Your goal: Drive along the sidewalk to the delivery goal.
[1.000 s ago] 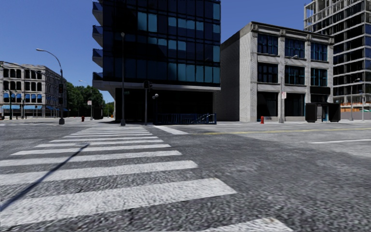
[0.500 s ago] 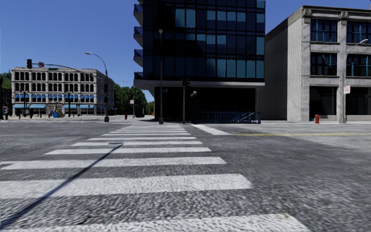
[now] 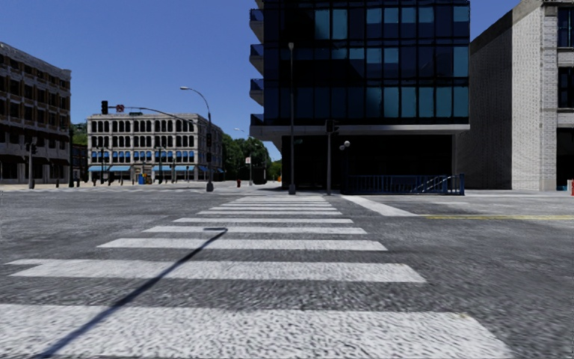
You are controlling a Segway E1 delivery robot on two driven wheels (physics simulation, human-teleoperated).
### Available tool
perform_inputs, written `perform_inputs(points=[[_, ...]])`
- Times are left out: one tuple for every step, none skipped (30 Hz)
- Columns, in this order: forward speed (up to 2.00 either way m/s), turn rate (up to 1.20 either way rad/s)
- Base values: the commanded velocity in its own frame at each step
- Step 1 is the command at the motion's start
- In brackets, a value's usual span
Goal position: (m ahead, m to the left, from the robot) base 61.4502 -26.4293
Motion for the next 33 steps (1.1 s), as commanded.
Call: perform_inputs(points=[[1.31, 0.48], [1.31, 0.47], [1.31, 0.47], [1.31, 0.47], [1.31, 0.45], [1.34, 0.00], [2.00, 0.00], [2.00, 0.00], [2.00, 0.00], [2.00, 0.00], [2.00, 0.00], [2.00, 0.00], [2.00, 0.00], [2.00, 0.00], [2.00, 0.00], [2.00, 0.00], [2.00, 0.00], [2.00, 0.00], [2.00, 0.00], [2.00, 0.00], [2.00, 0.00], [2.00, 0.00], [2.00, 0.00], [2.00, 0.00], [2.00, 0.00], [2.00, 0.00], [2.00, 0.00], [2.00, 0.00], [2.00, 0.00], [2.00, 0.00], [2.00, 0.00], [2.00, 0.00], [2.00, 0.00]])
